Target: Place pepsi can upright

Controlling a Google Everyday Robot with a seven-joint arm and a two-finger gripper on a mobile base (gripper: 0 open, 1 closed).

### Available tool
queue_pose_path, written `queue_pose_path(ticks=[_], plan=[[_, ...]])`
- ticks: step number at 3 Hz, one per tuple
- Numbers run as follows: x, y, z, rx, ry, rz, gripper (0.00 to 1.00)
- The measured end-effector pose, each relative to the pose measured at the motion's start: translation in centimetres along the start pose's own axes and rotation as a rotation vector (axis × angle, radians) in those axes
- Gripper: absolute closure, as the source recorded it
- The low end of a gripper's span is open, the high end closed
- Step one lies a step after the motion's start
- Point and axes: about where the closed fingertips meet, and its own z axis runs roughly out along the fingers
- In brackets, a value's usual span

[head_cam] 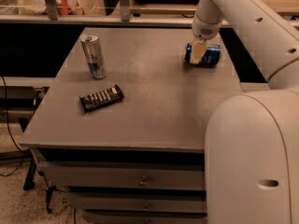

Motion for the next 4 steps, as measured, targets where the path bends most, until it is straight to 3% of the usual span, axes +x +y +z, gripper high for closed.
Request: queue_pose_path(ticks=[1, 2, 3, 4], plan=[[-0.6, -0.2, -1.3, 0.017, -0.029, -0.012, 0.99], [-2.0, -0.4, -4.3, 0.059, -0.102, -0.035, 1.0], [-3.4, -0.1, -7.5, 0.078, -0.235, -0.03, 1.0], [-4.4, 0.4, -9.7, 0.054, -0.416, 0.014, 1.0]])
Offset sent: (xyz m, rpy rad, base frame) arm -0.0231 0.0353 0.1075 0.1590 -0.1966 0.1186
